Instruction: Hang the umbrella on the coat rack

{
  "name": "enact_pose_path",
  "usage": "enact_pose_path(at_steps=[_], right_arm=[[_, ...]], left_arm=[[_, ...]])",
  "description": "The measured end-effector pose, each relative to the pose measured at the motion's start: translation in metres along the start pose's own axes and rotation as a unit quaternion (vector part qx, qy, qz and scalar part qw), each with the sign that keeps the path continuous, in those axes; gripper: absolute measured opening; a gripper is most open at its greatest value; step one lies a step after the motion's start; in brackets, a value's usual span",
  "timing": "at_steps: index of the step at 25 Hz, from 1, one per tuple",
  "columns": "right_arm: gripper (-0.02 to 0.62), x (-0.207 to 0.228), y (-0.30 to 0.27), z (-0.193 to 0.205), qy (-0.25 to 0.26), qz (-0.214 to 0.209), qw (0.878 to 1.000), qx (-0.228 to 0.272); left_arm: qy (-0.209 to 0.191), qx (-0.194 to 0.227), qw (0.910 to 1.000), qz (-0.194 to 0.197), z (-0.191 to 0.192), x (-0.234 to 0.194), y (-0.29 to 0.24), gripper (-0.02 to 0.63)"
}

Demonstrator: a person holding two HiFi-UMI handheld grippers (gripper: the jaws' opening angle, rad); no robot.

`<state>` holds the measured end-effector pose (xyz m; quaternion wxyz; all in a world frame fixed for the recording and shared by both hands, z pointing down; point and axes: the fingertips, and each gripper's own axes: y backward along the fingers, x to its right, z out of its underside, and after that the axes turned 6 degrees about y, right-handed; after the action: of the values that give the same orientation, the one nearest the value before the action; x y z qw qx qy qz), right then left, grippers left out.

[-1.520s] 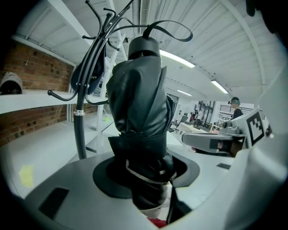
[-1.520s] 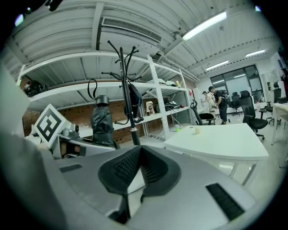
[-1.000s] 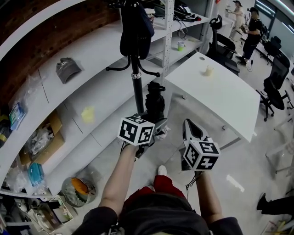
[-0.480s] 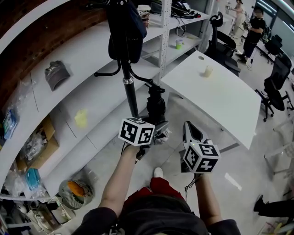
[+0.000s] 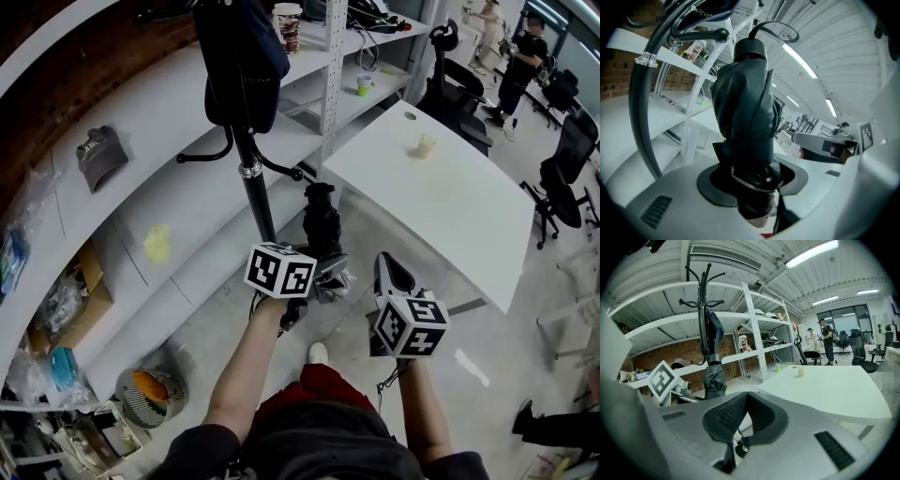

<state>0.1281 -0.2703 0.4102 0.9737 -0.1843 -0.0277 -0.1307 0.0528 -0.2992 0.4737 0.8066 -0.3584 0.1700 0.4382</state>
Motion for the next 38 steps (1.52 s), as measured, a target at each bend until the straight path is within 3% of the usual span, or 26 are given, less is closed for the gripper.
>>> enact_pose_path(at_steps=[20, 33, 38], right_arm=[[0.018, 0.011, -0.032, 0.006, 0.003, -0.012, 1.0, -0.026], [0.018, 0.004, -0.041, 0.005, 0.006, -0.022, 0.999, -0.03], [0.018, 0.002, -0.04, 0.006, 0.005, -0.022, 0.999, -0.03]], left_arm=[[0.048, 0.01, 0.9986, 0.019, -0.01, -0.024, -0.018, 0.198], [0.042, 0.0, 0.9991, 0.006, -0.01, -0.034, -0.013, 0.198], [0.057, -0.004, 0.9981, 0.024, -0.007, -0.031, -0.014, 0.198]])
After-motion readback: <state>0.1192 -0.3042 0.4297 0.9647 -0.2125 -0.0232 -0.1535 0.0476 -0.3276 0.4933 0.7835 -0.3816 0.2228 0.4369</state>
